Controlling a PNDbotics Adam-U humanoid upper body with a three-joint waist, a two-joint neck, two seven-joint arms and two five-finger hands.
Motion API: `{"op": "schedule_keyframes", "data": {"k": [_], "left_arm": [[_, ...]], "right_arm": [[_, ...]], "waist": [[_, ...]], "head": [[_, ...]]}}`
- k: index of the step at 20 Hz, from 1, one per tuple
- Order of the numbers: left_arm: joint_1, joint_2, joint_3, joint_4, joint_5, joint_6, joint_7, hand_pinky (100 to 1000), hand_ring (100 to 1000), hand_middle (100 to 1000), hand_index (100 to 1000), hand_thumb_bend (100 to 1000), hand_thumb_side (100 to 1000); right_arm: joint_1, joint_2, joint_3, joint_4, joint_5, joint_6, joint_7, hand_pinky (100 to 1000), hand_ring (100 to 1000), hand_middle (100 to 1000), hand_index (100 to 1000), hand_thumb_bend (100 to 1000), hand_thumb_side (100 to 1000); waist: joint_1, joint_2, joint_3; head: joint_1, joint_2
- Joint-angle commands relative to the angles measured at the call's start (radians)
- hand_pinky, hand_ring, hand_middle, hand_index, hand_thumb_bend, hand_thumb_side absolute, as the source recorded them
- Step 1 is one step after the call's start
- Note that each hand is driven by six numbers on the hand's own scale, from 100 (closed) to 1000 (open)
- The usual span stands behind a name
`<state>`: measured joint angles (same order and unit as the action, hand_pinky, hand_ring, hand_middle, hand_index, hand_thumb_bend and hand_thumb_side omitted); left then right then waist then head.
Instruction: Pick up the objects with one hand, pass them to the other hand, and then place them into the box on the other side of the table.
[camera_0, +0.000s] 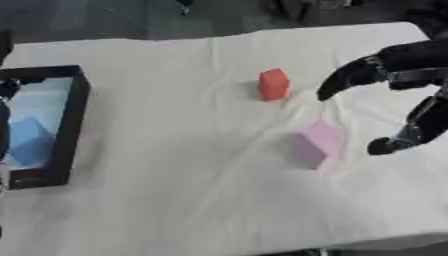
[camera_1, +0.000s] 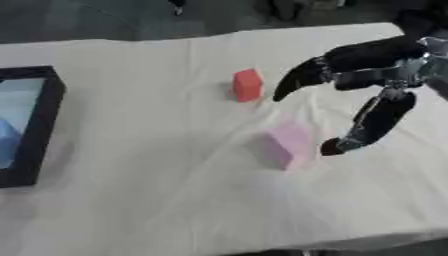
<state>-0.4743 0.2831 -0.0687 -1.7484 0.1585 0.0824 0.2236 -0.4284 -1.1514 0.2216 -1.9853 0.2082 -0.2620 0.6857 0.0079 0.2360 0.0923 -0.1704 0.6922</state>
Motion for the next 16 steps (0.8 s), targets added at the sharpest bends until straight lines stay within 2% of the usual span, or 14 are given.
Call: {"op": "schedule_keyframes", "data": {"k": [1, 4, 7, 16], "left_arm": [[-0.015, 0.025, 0.005, -0.022, 0.002, 0.005, 0.005, 662, 1000, 873, 817, 377, 739], [-0.017, 0.023, 0.002, -0.022, 0.003, 0.009, 0.007, 661, 1000, 872, 817, 376, 740], [-0.018, 0.021, 0.000, -0.021, 0.001, 0.013, 0.007, 661, 1000, 870, 815, 375, 741], [-0.021, 0.018, -0.001, -0.017, 0.002, 0.022, 0.011, 660, 1000, 865, 813, 375, 740]], "right_arm": [[0.002, -0.046, 0.009, -0.015, 0.048, -0.006, -0.070, 902, 932, 870, 909, 597, 164], [0.001, -0.045, 0.038, 0.004, 0.061, 0.000, -0.102, 901, 931, 857, 910, 566, 169], [-0.027, -0.032, 0.066, 0.051, 0.051, -0.003, -0.085, 903, 930, 856, 910, 542, 170], [-0.159, 0.054, 0.147, 0.282, 0.010, -0.033, 0.099, 919, 941, 856, 916, 474, 202]], "waist": [[-0.013, 0.004, 0.002], [-0.013, 0.004, 0.006], [-0.012, 0.003, 0.009], [-0.013, -0.002, 0.014]], "head": [[0.006, -0.001], [0.001, 0.003], [-0.004, 0.005], [-0.013, 0.023]]}}
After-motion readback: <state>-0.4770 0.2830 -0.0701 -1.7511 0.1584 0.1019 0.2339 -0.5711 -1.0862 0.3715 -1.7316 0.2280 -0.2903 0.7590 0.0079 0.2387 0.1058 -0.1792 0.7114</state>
